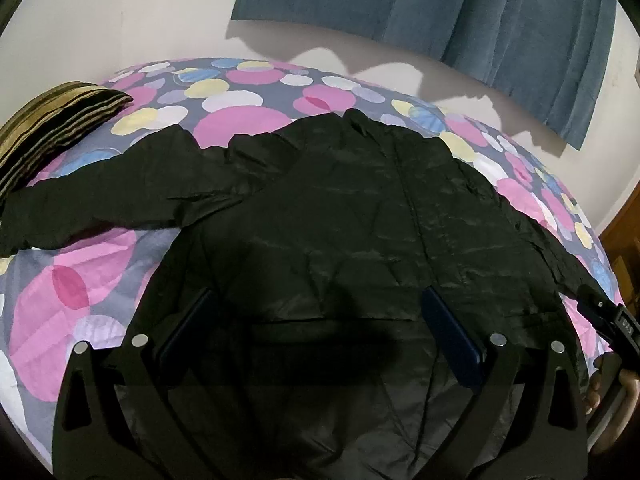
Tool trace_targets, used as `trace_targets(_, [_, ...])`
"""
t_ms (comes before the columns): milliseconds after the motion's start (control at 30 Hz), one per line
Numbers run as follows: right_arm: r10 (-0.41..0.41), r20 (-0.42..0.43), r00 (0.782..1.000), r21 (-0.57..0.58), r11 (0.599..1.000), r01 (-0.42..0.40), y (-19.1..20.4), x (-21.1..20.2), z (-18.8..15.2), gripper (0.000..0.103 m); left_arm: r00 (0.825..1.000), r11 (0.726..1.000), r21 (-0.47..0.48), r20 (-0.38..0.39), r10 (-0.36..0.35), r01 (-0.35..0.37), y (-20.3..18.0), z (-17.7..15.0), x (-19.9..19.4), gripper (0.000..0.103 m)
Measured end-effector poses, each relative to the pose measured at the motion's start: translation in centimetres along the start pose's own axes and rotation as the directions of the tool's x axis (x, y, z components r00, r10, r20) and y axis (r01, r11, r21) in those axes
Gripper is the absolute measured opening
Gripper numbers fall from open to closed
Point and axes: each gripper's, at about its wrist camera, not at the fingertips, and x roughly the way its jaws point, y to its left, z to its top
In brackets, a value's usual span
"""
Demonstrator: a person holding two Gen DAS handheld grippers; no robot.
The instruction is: Fold large clothes
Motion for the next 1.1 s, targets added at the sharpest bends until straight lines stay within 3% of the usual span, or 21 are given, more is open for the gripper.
trace_targets(1100, [0.014,-0.002,1.0,-0.001,1.0,-0.014,0.51,0.14,-0.45,0.099,1.0,1.0,-0.009,0.013,-0.002,0.002,0.15,0.06,-0.42,0.101])
